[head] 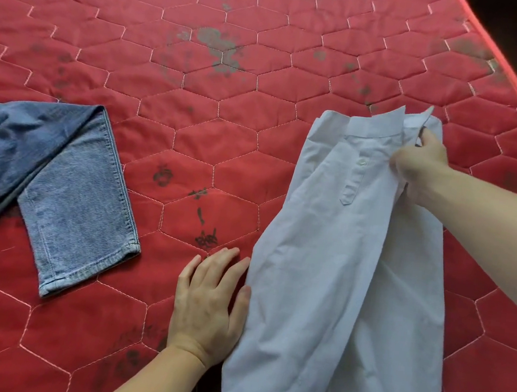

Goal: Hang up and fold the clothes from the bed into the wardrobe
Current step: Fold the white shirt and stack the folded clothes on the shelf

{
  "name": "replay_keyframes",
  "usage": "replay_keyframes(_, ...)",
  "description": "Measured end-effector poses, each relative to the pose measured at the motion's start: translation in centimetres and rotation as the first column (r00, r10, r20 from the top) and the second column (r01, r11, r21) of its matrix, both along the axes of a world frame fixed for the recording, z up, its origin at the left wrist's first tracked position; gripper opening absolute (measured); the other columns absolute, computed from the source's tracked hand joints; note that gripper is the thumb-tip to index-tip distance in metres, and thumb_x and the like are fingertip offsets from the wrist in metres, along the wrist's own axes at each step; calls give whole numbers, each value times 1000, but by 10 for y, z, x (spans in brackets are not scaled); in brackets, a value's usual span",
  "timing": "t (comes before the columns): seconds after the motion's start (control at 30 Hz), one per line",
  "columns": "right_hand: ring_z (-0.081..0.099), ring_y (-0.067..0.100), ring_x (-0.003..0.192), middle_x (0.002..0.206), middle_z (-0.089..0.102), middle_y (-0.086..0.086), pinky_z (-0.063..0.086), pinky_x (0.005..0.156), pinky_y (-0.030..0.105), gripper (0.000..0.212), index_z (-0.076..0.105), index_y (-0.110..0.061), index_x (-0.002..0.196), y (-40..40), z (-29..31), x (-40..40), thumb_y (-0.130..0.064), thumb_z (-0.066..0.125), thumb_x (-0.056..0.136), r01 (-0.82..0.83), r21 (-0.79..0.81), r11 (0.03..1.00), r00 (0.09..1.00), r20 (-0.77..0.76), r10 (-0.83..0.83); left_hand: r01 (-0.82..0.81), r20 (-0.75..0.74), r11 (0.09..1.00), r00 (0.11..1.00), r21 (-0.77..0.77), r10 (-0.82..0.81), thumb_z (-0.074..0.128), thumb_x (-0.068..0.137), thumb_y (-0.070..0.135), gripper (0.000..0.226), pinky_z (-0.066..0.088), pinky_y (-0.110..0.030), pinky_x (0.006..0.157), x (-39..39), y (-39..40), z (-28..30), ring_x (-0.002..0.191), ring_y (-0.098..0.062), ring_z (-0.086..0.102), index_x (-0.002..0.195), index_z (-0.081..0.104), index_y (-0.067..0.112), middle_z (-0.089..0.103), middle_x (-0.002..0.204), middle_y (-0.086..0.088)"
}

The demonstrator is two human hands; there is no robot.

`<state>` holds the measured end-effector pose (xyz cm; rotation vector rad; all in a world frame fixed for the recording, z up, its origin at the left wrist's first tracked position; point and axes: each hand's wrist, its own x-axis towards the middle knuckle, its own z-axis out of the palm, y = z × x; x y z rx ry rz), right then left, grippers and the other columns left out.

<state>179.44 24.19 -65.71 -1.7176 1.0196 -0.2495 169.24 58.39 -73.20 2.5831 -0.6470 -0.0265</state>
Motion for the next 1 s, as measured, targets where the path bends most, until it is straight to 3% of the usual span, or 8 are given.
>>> replay_keyframes(0.07,64,20,99,94,63,-8,55,91,38,49,56,-21,126,2,-1,-1,2,48,83,-15,-51,999,1000,20,16,-3,3,1000,1000,7,3,42,90,38,41,23,-42,113,0,0,0,126,-14,48,123,64,25,58,133,4)
replay_keyframes(0.17,50,27,122,133,47,2,44,102,38,68,34,-24,145,-5,-8,-5,-9,56,82,14,-289,957,990,-130,-53,-2,9,1000,1000,7,2,42,90,39,41,23,-43,112,0,-1,-1,126,-13,47,123,63,25,57,133,4)
replay_keyframes(0.3,31,29,139,153,28,10,28,112,49,64,41,-21,142,45,-10,-26,-35,57,82,-390,-646,656,921,-285,267,-9,22,1000,1000,3,9,43,90,38,41,24,-43,112,0,-1,-2,126,-14,46,122,64,25,58,132,3)
replay_keyframes(0.43,24,27,144,158,23,5,16,115,53,73,39,-32,145,127,-33,-83,-65,27,81,-693,-598,402,706,-452,546,-20,37,1000,999,6,20,42,90,39,41,25,-44,111,0,-1,-3,125,-15,48,121,64,25,58,133,3)
replay_keyframes(0.6,3,21,150,163,8,1,0,119,48,74,18,-40,152,131,-65,-110,-69,15,84,-751,-560,350,658,-591,467,-24,36,1000,999,-7,24,40,89,40,44,23,-42,112,1,-2,-2,124,-19,52,122,65,22,59,132,2)
replay_keyframes(0.73,-2,21,150,164,-1,0,-5,119,47,66,12,-36,153,147,-52,-122,-63,22,94,-762,-487,428,648,-585,488,-32,-42,999,999,-38,30,32,90,45,52,17,-37,116,1,-1,3,131,-15,47,125,63,24,55,138,4)
replay_keyframes(0.83,18,25,147,161,21,4,8,117,53,71,34,-31,149,190,-37,-174,-65,25,87,-685,-545,483,719,-399,569,-71,-156,986,987,-148,47,26,88,47,58,16,-40,117,-13,4,10,136,-12,40,130,60,24,53,141,6)
replay_keyframes(1.0,30,34,142,152,37,11,26,110,61,66,45,-23,143,228,-67,-254,-59,37,88,-777,-599,194,571,-541,618,-56,-221,976,975,-211,9,31,86,40,57,22,-45,117,-87,30,14,137,-15,41,135,55,25,55,139,4)
